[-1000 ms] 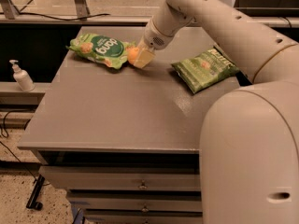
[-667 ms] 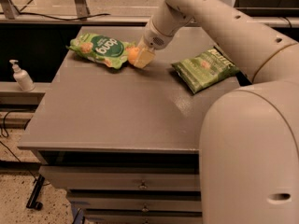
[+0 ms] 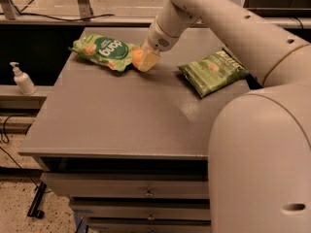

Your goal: Move orange near green rice chip bag

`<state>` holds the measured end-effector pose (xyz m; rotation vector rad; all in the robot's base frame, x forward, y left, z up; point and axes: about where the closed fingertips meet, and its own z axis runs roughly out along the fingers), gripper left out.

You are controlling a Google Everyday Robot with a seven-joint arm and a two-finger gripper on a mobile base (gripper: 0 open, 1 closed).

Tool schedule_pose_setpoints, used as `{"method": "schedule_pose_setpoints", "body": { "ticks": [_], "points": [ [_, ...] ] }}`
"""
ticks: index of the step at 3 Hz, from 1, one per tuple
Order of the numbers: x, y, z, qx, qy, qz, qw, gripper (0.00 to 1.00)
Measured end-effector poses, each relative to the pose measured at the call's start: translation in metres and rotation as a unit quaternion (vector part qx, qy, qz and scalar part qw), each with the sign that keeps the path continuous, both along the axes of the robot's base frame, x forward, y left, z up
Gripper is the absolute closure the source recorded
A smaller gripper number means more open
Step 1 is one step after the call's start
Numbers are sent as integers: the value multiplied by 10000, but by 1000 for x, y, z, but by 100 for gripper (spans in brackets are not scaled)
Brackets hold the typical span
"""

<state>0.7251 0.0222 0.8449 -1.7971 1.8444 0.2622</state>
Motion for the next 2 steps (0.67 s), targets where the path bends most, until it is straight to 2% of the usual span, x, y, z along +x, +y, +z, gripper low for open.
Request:
{"method": "schedule_pose_setpoints", "body": {
  "ticks": [1,2],
  "points": [
    [-5,2,4,28,-21,66,10000,0],
    [-5,4,5,48,-30,89,9999,0]
  ]
}}
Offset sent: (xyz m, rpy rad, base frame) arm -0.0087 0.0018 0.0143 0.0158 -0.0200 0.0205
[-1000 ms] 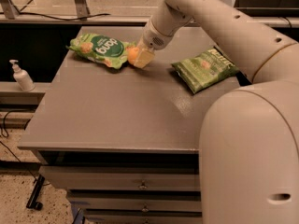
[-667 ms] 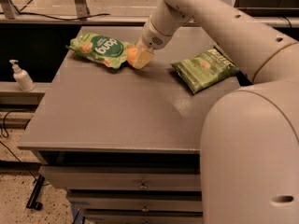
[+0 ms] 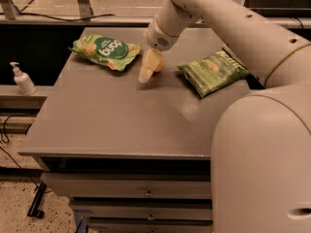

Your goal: Move orange near green rice chip bag

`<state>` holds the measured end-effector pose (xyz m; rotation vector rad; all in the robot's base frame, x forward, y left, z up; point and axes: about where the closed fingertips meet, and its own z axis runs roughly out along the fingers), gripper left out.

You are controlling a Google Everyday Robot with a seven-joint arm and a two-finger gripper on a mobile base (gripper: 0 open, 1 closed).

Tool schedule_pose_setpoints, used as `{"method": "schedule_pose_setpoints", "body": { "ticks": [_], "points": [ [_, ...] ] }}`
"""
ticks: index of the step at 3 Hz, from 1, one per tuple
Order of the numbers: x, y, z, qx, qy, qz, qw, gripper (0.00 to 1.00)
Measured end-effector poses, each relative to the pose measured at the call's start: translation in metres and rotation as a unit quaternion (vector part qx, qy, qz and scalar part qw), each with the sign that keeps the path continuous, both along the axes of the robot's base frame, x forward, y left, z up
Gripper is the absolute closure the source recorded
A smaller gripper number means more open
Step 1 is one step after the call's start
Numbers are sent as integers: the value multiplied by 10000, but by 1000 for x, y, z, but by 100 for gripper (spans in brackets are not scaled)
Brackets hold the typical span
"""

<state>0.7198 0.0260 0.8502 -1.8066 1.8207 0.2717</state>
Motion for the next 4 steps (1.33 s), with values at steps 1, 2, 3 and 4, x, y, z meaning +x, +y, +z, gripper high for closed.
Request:
{"method": "schedule_pose_setpoints", "body": {
  "ticks": [1,2,3,4],
  "points": [
    [-1,1,7,69,-56,44,10000,0],
    [-1,-11,6,190,-5,-69,9998,0],
    [-3,-30,1,346,106,-249,9990,0],
    [-7,-44,-7,464,213,-362,9980,0]
  ]
}}
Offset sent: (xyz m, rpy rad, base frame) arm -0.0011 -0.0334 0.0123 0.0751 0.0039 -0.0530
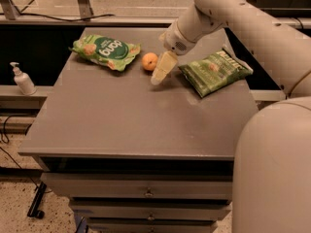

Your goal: Move orange near green rice chip bag

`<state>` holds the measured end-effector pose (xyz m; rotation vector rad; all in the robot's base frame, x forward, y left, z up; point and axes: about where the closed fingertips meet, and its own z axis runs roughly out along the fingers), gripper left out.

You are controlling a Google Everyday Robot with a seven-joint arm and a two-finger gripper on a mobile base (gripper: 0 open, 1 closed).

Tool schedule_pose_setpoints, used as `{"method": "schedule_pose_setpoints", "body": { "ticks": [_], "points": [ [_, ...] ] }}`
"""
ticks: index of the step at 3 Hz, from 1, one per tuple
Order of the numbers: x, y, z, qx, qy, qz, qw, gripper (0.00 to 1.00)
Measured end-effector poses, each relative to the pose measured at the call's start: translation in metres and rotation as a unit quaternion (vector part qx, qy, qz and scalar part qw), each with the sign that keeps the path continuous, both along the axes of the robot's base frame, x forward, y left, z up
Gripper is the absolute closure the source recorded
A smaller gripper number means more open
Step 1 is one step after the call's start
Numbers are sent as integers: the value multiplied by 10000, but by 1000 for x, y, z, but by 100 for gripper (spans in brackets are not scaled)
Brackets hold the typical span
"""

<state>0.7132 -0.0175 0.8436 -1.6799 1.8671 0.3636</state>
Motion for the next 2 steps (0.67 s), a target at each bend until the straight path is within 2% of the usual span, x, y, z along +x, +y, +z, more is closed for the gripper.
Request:
{"method": "schedule_pose_setpoints", "body": {
  "ticks": [2],
  "points": [
    [-12,-18,-11,138,131,-125,9997,0]
  ]
}}
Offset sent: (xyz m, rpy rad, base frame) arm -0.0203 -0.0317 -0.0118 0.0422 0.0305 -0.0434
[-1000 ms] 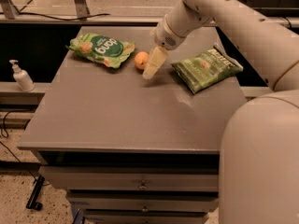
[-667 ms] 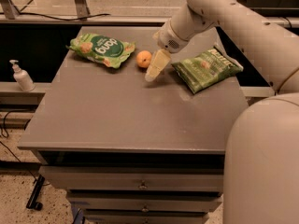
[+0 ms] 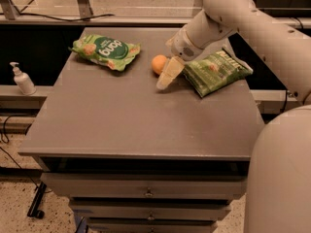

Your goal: Move orange near green rice chip bag

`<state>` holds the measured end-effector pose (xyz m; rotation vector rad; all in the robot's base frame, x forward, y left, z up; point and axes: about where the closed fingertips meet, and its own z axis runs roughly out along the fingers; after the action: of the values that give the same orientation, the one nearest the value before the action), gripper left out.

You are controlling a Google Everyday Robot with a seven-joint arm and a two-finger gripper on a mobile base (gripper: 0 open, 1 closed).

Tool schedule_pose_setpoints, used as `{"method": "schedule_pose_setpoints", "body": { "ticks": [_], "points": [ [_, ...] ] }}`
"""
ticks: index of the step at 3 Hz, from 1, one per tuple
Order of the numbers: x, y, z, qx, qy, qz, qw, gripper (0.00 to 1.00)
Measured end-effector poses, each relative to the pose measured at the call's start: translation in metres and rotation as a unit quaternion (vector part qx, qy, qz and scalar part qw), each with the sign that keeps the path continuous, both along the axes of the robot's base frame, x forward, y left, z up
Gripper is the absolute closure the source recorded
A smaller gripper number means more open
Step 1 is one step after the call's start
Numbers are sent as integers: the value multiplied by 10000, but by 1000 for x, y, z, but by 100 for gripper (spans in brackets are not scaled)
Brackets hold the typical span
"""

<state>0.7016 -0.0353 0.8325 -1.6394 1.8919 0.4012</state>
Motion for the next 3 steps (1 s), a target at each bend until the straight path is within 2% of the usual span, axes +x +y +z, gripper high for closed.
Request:
{"method": "schedule_pose_setpoints", "body": {
  "ticks": [1,3],
  "points": [
    [-7,-4,-4,57,35,3,10000,18],
    [-10,8,7,127,-34,92,9999,64]
  ]
}}
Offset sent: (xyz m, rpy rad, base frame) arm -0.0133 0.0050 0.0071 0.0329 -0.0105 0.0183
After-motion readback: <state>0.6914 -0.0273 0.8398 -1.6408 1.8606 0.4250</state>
